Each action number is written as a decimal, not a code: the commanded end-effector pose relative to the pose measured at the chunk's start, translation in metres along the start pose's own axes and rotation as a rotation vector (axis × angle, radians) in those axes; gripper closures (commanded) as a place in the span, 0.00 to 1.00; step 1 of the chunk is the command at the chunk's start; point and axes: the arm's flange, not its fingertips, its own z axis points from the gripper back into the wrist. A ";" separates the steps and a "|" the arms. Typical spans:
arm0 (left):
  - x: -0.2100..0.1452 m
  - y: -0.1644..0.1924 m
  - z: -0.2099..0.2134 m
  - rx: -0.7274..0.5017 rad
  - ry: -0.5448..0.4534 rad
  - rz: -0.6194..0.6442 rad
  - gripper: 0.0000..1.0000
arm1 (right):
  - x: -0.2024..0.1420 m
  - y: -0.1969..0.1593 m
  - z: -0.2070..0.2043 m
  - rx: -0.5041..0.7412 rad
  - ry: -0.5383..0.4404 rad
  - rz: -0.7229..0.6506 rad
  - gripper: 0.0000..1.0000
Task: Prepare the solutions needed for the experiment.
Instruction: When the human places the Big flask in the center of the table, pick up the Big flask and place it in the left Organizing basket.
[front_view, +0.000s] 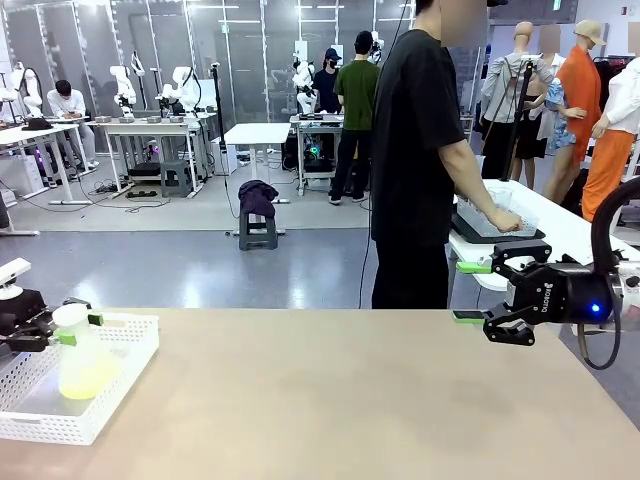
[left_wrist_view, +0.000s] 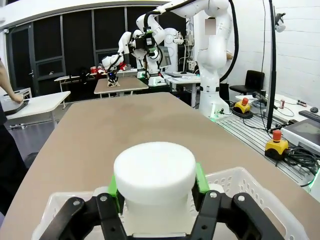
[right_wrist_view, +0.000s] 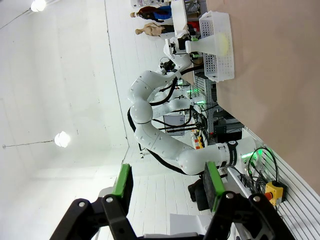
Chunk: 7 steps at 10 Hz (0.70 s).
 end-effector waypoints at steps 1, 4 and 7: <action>0.012 -0.008 0.008 0.019 0.035 0.011 0.14 | -0.001 0.000 -0.001 0.008 0.000 0.001 0.27; 0.024 -0.024 0.014 0.039 0.052 0.012 0.00 | -0.001 0.000 -0.001 0.008 0.000 0.001 0.27; 0.034 -0.044 0.021 0.094 0.081 0.031 0.00 | -0.001 0.000 -0.001 0.008 0.000 0.001 0.27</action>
